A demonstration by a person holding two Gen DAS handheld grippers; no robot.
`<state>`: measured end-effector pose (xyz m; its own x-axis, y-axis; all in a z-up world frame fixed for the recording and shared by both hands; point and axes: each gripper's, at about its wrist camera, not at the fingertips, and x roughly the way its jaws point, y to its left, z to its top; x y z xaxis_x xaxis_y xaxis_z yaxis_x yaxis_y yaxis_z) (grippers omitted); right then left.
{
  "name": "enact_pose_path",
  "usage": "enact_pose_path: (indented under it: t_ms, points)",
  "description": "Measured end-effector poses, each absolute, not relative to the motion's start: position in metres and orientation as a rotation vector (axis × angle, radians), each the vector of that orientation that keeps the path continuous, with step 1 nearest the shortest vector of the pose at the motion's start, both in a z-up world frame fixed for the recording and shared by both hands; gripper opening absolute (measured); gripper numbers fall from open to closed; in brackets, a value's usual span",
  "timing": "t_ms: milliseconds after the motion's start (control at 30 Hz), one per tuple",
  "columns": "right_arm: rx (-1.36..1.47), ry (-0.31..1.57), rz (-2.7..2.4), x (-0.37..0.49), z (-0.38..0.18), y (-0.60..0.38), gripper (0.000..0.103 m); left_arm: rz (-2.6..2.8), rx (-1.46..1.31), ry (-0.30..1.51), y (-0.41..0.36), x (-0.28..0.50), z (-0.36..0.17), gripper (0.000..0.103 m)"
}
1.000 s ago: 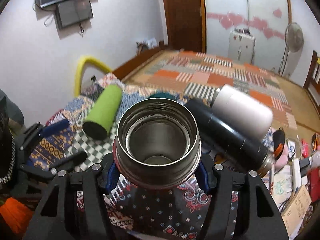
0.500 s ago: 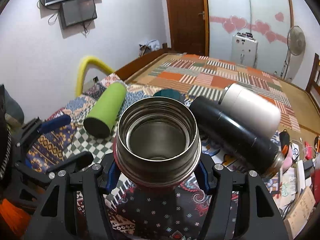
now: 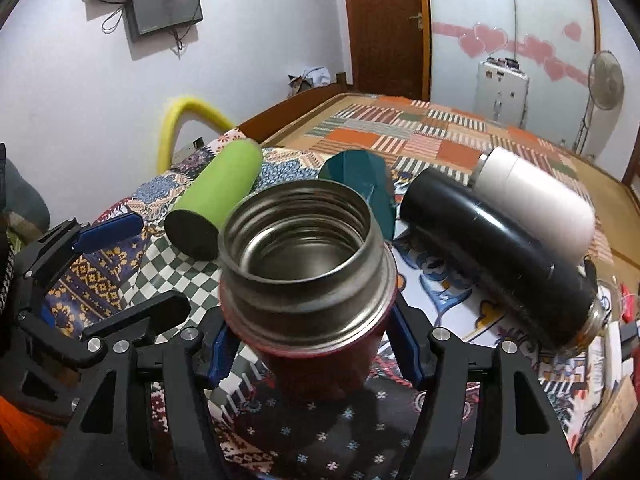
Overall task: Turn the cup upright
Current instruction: 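Lower the upright red bottle onto the bed with the right tool, then open the right tool and lift both tools away from the bottle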
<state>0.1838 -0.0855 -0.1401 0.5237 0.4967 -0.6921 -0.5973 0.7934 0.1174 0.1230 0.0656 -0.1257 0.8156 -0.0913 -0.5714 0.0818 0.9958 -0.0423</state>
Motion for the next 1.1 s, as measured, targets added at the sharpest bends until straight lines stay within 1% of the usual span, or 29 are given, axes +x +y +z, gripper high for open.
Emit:
enact_pose_path:
  t_ms: [100, 167, 233, 467, 767, 833, 1000, 1033, 1067, 1100]
  points:
    - [-0.146, 0.779, 0.653, 0.182, -0.140, -0.089, 0.062, -0.088, -0.017, 0.610, 0.067, 0.122, -0.125, 0.092]
    - [-0.159, 0.770, 0.640, 0.179, -0.137, -0.090, 0.068, -0.086, -0.019, 0.604, 0.067, 0.119, -0.122, 0.092]
    - [-0.165, 0.750, 0.635, 0.172, -0.132, -0.094, 0.071, -0.086, -0.026, 0.590, 0.067, 0.114, -0.116, 0.092]
    - [-0.119, 0.613, 0.601, 0.131, -0.088, -0.128, 0.071, -0.079, -0.038, 0.493, 0.059, 0.083, -0.080, 0.092]
    - [-0.044, 0.359, 0.537, 0.061, -0.020, -0.160, 0.071, -0.051, -0.035, 0.271, 0.036, 0.015, -0.012, 0.092]
    - [-0.022, 0.315, 0.528, 0.047, -0.011, -0.165, 0.072, -0.030, -0.019, 0.212, 0.028, -0.003, 0.002, 0.092]
    - [0.015, 0.225, 0.495, 0.022, 0.005, -0.174, 0.072, -0.019, -0.011, 0.136, 0.014, -0.033, 0.020, 0.092]
    - [0.021, 0.211, 0.489, 0.018, 0.006, -0.176, 0.076, -0.014, -0.008, 0.123, 0.011, -0.038, 0.022, 0.093]
    - [0.031, 0.196, 0.484, 0.013, 0.007, -0.179, 0.083, -0.008, -0.001, 0.111, 0.008, -0.043, 0.024, 0.093]
    - [0.039, 0.185, 0.480, 0.009, 0.007, -0.180, 0.085, -0.006, 0.001, 0.103, 0.005, -0.046, 0.024, 0.093]
